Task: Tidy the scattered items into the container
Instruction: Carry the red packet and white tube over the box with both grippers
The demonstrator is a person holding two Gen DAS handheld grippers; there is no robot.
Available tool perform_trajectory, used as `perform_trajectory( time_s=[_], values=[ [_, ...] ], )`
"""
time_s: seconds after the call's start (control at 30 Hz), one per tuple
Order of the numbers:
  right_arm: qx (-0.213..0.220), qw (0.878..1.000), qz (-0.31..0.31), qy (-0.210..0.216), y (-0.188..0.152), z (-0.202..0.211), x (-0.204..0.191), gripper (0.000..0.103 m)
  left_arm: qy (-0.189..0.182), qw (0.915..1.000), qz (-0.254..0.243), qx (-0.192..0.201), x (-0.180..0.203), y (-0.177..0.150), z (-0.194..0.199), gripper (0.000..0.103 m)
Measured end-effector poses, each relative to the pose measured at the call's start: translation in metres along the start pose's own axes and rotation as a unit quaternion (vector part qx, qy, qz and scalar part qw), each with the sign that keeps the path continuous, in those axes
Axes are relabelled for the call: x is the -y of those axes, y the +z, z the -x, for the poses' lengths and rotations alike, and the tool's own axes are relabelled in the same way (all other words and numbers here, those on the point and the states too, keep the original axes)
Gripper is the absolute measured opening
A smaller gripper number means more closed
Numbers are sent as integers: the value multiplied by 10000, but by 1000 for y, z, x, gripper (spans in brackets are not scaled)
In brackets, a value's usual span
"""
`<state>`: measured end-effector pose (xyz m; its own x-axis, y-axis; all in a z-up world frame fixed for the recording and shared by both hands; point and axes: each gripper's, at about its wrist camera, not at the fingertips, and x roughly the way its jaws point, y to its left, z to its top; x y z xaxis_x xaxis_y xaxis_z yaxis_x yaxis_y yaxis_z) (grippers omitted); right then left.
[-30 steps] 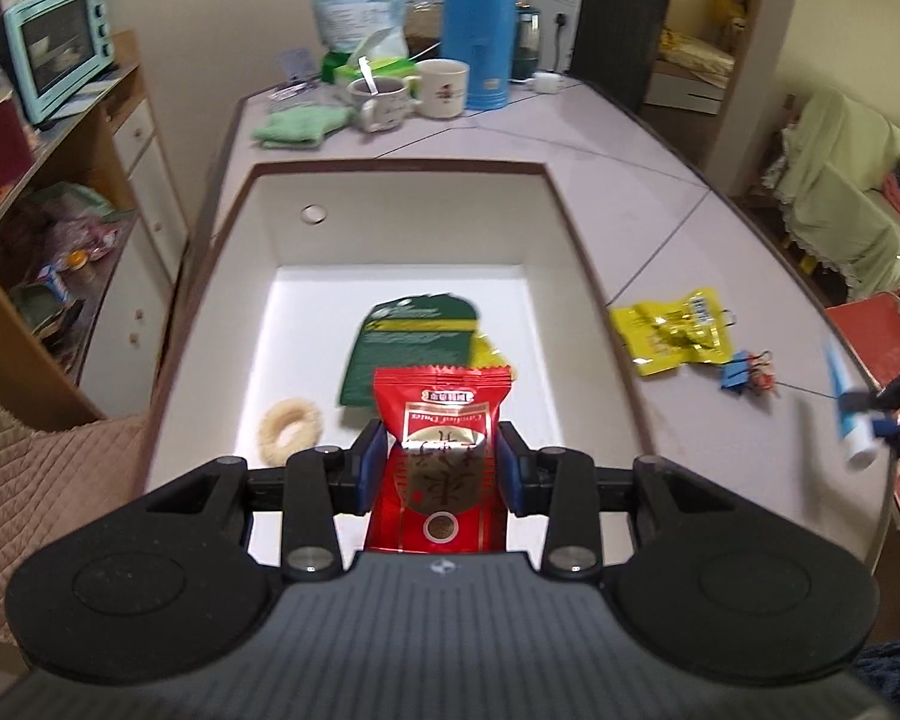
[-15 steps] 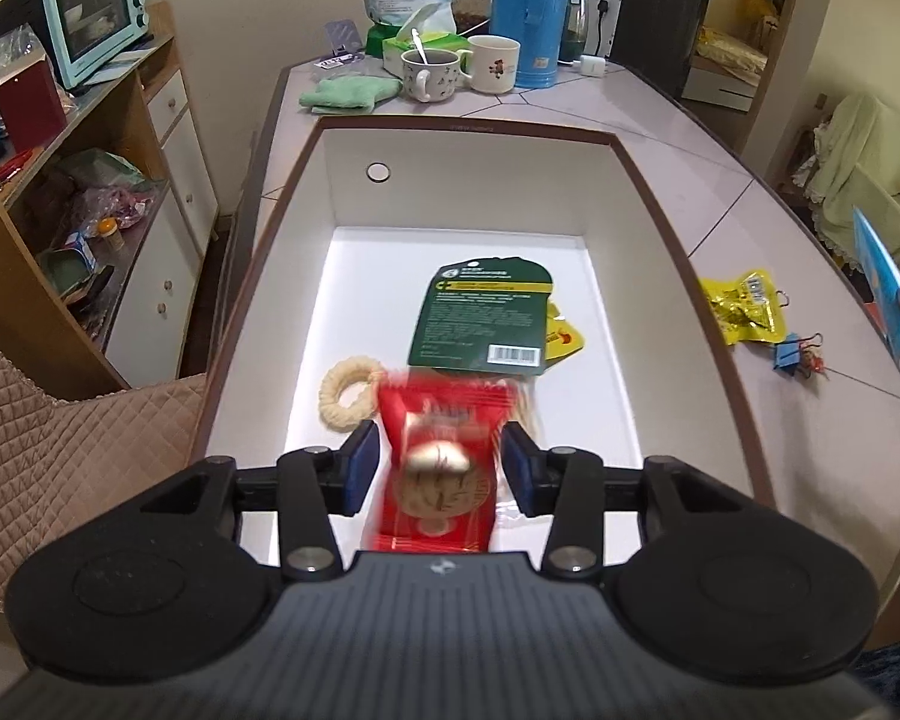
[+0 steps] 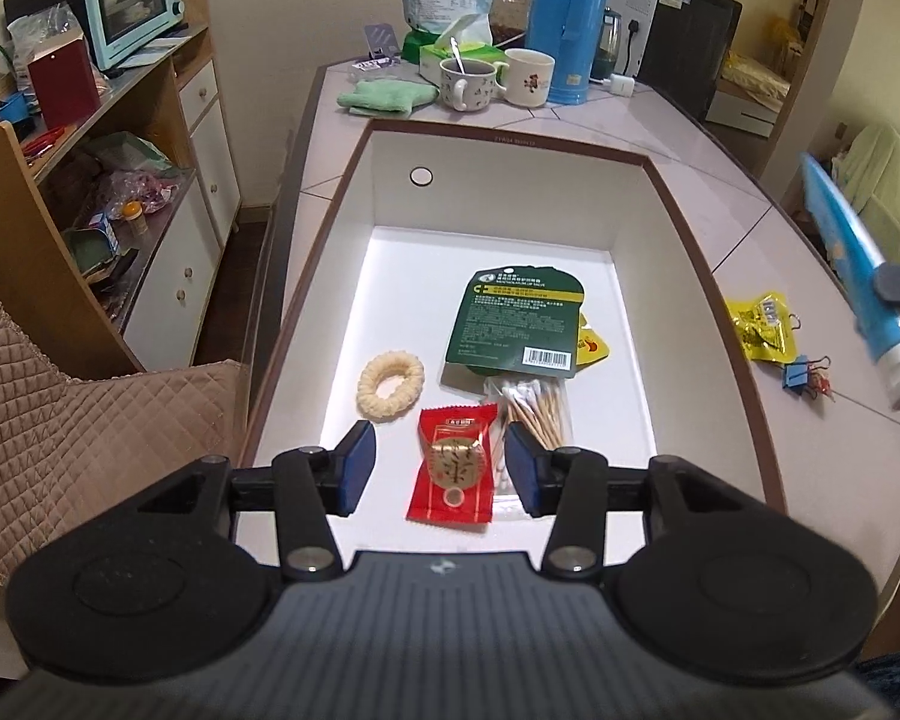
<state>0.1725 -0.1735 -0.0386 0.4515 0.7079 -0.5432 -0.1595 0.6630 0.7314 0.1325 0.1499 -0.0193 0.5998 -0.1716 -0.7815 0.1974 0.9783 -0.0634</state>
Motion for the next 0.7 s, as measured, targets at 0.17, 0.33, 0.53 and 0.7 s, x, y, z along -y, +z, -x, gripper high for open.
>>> perform_trajectory(
  time_s=[0.17, 0.33, 0.53, 0.7],
  values=[
    [-261, 9990, 362, 25, -3, -27, -16, 32, -17, 10000, 34, 45, -3, 0, 10, 42],
    [-516, 9962, 698, -115, -9, -52, -25, 32, -10, 10000, 55, 50, -8, -1, 16, 44],
    [-787, 9885, 1219, -421, -20, -77, -33, 32, -17, 9999, 99, 34, -14, -4, 19, 45],
    [-975, 9747, 1889, -692, -29, -92, -42, 32, -49, 9999, 117, 21, -17, -5, 18, 46]
  ],
)
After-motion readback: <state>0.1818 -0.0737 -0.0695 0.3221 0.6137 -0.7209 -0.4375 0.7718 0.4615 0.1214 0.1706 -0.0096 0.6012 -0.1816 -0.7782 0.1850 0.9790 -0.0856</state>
